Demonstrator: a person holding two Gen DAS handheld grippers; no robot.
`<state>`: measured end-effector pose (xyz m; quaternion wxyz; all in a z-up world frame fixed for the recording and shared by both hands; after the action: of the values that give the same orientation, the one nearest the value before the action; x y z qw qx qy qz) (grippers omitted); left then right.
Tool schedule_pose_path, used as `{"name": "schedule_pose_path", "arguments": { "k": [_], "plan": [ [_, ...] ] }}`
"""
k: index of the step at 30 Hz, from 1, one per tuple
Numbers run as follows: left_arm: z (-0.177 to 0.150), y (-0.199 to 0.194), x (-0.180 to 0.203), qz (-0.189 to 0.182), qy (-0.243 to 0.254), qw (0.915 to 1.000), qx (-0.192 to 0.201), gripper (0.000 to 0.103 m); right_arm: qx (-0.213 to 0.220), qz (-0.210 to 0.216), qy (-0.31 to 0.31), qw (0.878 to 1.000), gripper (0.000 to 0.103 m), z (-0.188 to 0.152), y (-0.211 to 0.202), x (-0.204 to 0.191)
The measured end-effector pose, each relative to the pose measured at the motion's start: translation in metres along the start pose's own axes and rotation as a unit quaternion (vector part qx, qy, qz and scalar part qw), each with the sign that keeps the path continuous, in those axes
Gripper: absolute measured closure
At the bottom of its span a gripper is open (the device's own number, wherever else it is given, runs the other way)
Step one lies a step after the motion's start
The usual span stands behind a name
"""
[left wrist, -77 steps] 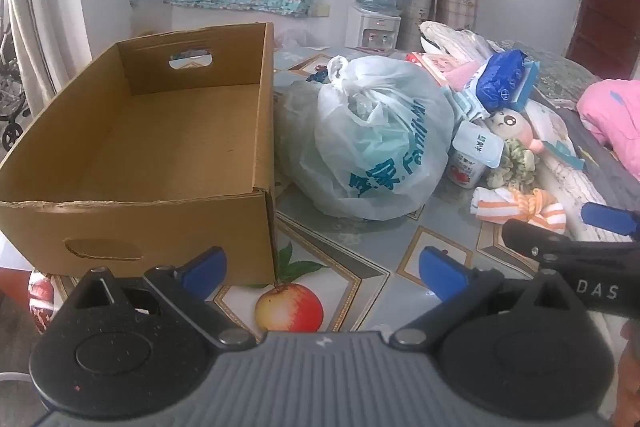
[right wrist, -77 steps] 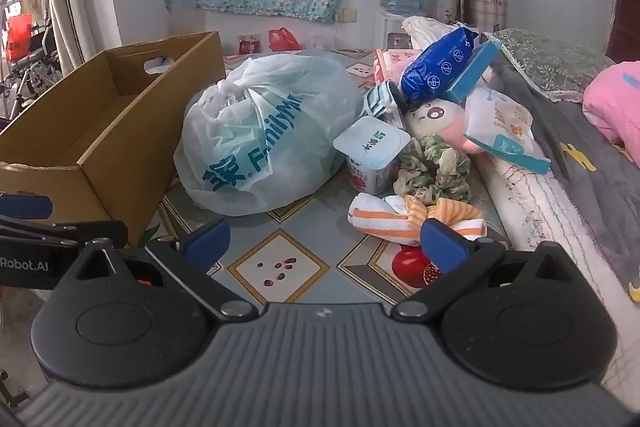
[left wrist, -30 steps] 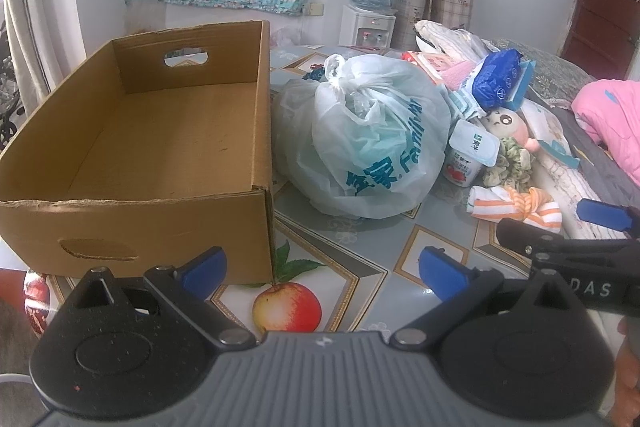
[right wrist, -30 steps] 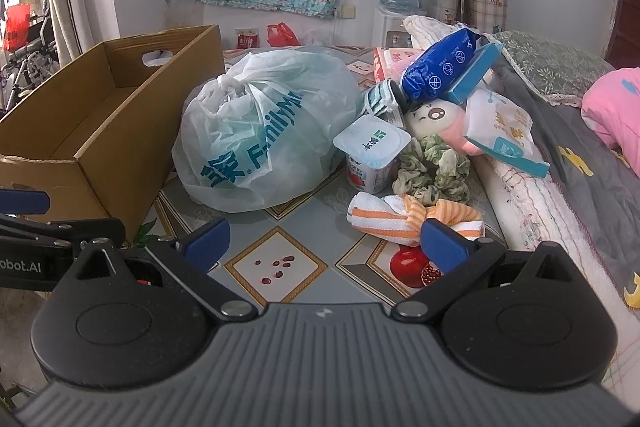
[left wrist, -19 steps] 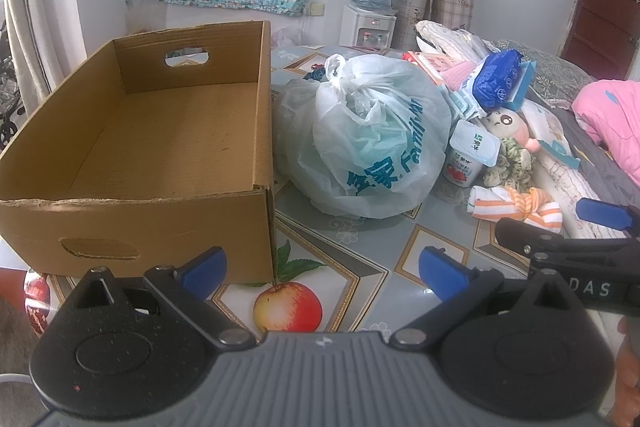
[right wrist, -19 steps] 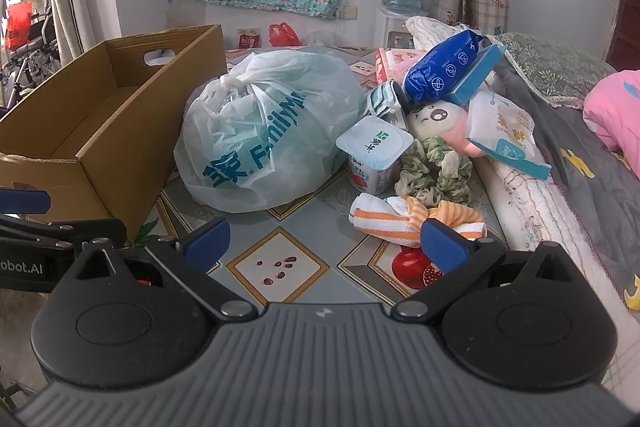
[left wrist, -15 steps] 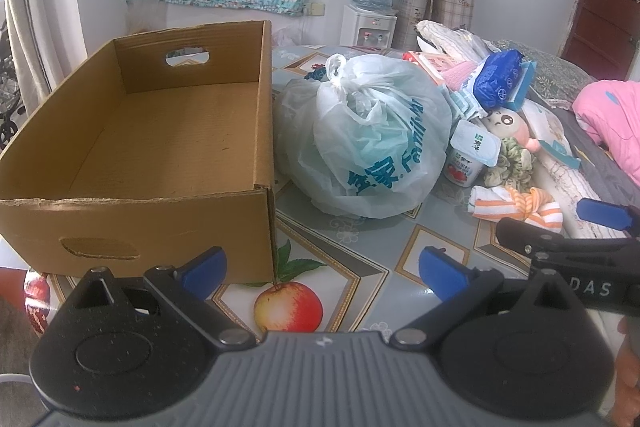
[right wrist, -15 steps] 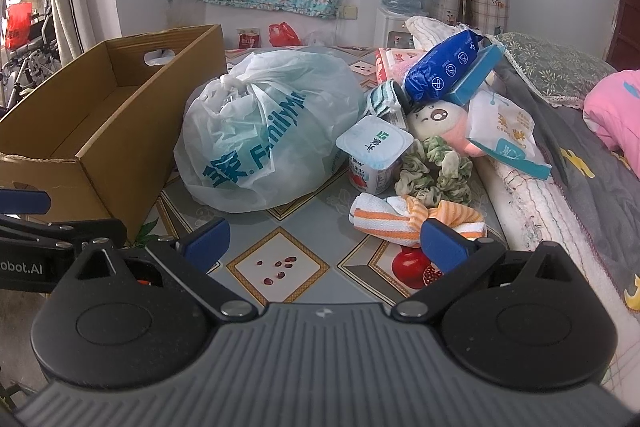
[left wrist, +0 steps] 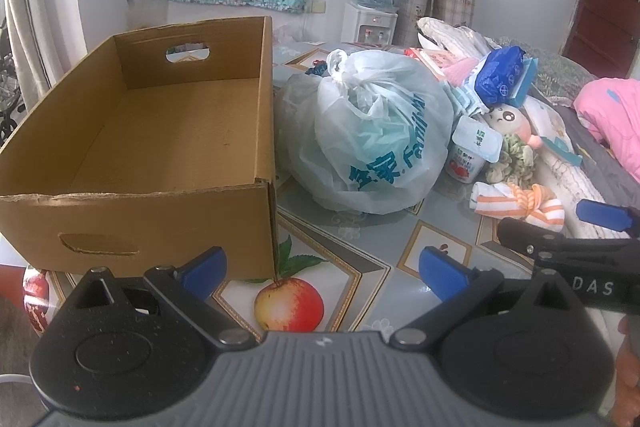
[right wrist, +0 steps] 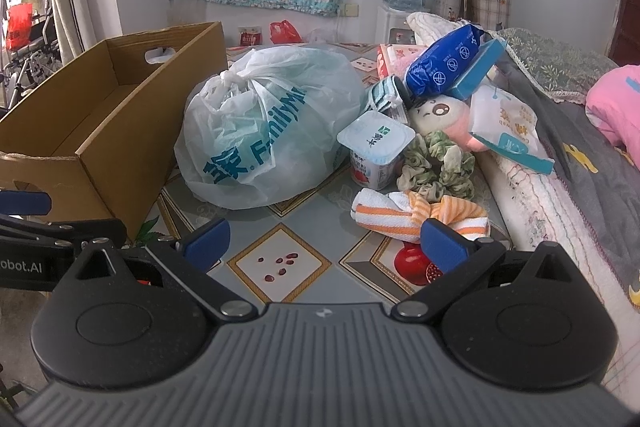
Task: Organize soft objects
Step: 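Move both grippers toward the blue wet-wipes pack on the pile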
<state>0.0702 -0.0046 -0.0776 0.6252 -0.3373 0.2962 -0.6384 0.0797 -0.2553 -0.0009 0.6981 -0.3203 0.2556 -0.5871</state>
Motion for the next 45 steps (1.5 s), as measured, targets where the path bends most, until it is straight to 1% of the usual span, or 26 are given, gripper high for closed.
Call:
{"name": "schedule_pose_path", "arguments": {
  "k": [4, 7, 11, 13, 16, 18, 21, 23, 26, 31, 34, 36, 39, 42, 45],
  "plan": [
    [-0.002, 0.000, 0.004, -0.003, 0.009, 1.0000, 0.000, 0.000, -0.002, 0.002, 0.014, 1.000, 0.001, -0.006, 0.002, 0.008],
    [-0.003, -0.002, 0.009, -0.007, 0.019, 0.9998, 0.005, 0.000, 0.001, -0.007, 0.029, 1.000, 0.001, -0.013, 0.001, 0.022],
    [0.000, -0.008, 0.022, -0.015, 0.040, 0.9989, 0.022, 0.000, 0.016, -0.012, 0.059, 0.998, 0.001, -0.017, -0.004, 0.044],
    [0.002, -0.011, 0.031, -0.021, 0.053, 0.9980, 0.028, 0.000, 0.031, -0.013, 0.077, 0.996, 0.001, -0.016, -0.008, 0.055],
    [0.008, -0.012, 0.046, -0.034, 0.069, 0.9968, 0.024, 0.000, 0.072, -0.019, 0.110, 0.991, 0.001, -0.009, -0.020, 0.076],
    [0.014, -0.014, 0.058, -0.052, 0.083, 0.9950, 0.021, 0.000, 0.100, -0.023, 0.127, 0.987, 0.001, -0.005, -0.028, 0.089],
    [0.027, -0.020, 0.075, -0.085, 0.089, 0.9917, 0.036, 0.000, 0.136, -0.022, 0.132, 0.982, 0.001, 0.001, -0.038, 0.105],
    [0.035, -0.023, 0.088, -0.102, 0.095, 0.9893, 0.043, 0.000, 0.148, -0.026, 0.133, 0.980, 0.001, 0.003, -0.042, 0.115],
    [0.048, -0.027, 0.110, -0.114, 0.127, 0.9838, 0.056, 0.000, 0.159, -0.029, 0.144, 0.976, 0.001, 0.007, -0.044, 0.130],
    [0.072, -0.033, 0.142, -0.110, 0.177, 0.9735, 0.094, 0.000, 0.181, 0.000, 0.185, 0.966, 0.001, 0.023, -0.042, 0.154],
    [0.087, -0.026, 0.156, -0.104, 0.192, 0.9695, 0.112, 0.000, 0.196, 0.016, 0.203, 0.959, 0.001, 0.040, -0.036, 0.168],
    [0.098, -0.019, 0.165, -0.114, 0.194, 0.9674, 0.118, 0.000, 0.207, 0.027, 0.216, 0.954, 0.001, 0.053, -0.029, 0.179],
    [0.114, -0.007, 0.179, -0.138, 0.194, 0.9633, 0.124, 0.000, 0.212, 0.055, 0.239, 0.946, 0.001, 0.070, -0.015, 0.192],
    [0.133, 0.008, 0.191, -0.139, 0.197, 0.9634, 0.119, 0.000, 0.209, 0.098, 0.263, 0.937, 0.001, 0.092, 0.010, 0.203],
    [0.156, 0.028, 0.201, -0.113, 0.199, 0.9662, 0.119, 0.000, 0.194, 0.138, 0.279, 0.930, 0.001, 0.119, 0.042, 0.212]
  ]
}}
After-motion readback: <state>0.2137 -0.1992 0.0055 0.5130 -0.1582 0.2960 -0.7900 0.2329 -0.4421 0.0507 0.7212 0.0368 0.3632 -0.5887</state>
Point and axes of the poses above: each gripper's, at about its wrist camera, not at the fingertips, and y roughly the way its jaws point, x to its right, z to its top, the point moved 10 cm from there along y, roughly the way its jaws point, and after that the axes turned 7 degrees about -x, right-handed, at the moved point
